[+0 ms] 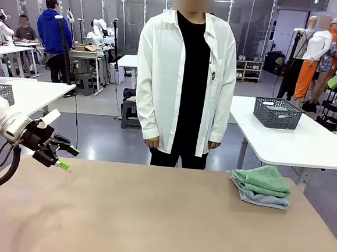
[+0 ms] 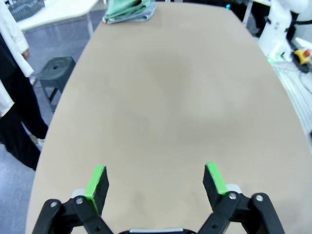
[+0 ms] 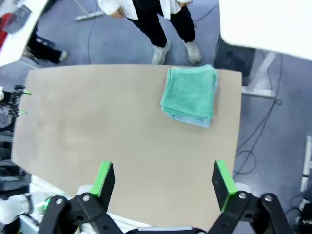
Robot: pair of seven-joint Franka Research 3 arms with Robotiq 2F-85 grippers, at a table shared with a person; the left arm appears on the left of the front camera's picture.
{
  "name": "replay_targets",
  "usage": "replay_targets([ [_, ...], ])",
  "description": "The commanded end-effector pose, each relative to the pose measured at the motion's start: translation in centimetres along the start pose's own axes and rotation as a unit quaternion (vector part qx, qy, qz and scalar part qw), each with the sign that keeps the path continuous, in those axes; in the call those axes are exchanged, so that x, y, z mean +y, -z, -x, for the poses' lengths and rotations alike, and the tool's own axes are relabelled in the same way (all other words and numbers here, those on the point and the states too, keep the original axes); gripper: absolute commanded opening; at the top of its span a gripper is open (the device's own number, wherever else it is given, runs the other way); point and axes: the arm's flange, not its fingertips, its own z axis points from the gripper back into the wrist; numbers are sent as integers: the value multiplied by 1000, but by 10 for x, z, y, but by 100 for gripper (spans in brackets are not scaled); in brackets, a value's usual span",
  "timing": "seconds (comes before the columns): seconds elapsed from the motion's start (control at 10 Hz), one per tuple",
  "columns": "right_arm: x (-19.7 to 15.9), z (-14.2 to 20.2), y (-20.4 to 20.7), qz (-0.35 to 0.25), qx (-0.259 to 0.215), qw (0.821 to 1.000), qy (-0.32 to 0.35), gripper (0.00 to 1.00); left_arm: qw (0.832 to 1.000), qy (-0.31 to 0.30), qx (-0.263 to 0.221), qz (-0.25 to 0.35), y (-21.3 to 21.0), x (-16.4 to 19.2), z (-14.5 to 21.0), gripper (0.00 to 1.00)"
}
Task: Fold the towels and place them in the basket.
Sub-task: Stack the folded Towel with hook on the right side of the table.
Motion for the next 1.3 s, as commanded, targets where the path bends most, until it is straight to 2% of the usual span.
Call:
replay_targets([
  [0.0, 8, 26, 4, 16, -25, 999, -12, 100, 1000, 1, 0, -1, 0, 0, -1, 98],
  [0.2, 11, 35, 1, 20, -25, 999, -23, 100, 1000, 1, 0, -1, 0, 0, -1, 98],
  [1.2, 15, 31, -6, 13, -20, 999, -22, 100, 1000, 1, 0, -1, 0, 0, -1, 98],
])
